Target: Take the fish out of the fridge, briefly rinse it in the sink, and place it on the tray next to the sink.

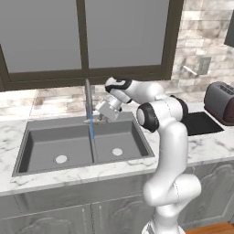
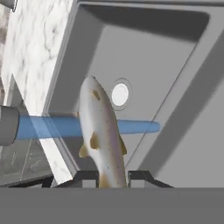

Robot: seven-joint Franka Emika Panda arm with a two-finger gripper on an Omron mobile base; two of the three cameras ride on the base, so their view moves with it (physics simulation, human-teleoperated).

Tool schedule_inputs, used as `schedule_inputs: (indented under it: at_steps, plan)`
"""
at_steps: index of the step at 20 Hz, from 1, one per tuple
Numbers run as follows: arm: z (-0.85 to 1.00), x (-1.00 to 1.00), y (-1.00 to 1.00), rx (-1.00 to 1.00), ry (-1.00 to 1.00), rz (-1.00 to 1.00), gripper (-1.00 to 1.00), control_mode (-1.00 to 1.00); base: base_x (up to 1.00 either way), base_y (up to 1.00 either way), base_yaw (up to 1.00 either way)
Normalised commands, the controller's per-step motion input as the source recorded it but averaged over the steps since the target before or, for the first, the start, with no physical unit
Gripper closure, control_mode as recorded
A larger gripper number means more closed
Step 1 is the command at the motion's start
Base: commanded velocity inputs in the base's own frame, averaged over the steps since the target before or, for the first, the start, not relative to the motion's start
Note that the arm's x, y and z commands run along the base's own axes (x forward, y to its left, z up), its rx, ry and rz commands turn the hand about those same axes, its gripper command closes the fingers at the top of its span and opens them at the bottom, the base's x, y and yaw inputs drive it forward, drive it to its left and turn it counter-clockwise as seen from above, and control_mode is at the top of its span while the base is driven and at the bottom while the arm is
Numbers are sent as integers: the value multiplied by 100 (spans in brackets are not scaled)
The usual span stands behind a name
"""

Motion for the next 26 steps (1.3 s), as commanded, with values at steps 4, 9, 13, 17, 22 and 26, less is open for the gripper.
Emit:
schedule_inputs:
  at_steps: [4,9,13,17,22,26]
  plan:
    - [-13,21,0,-7,0,-20,100,-100,0,0,0]
    - [-4,13,1,-2,0,-15,100,-100,0,0,0]
    - [-1,-27,0,0,0,0,100,-100,0,0,0]
    - [-4,-99,0,0,7,0,100,-100,0,0,0]
    - [-2,-100,0,0,2,0,100,-100,0,0,0]
    - [0,-100,0,0,0,0,100,-100,0,0,0]
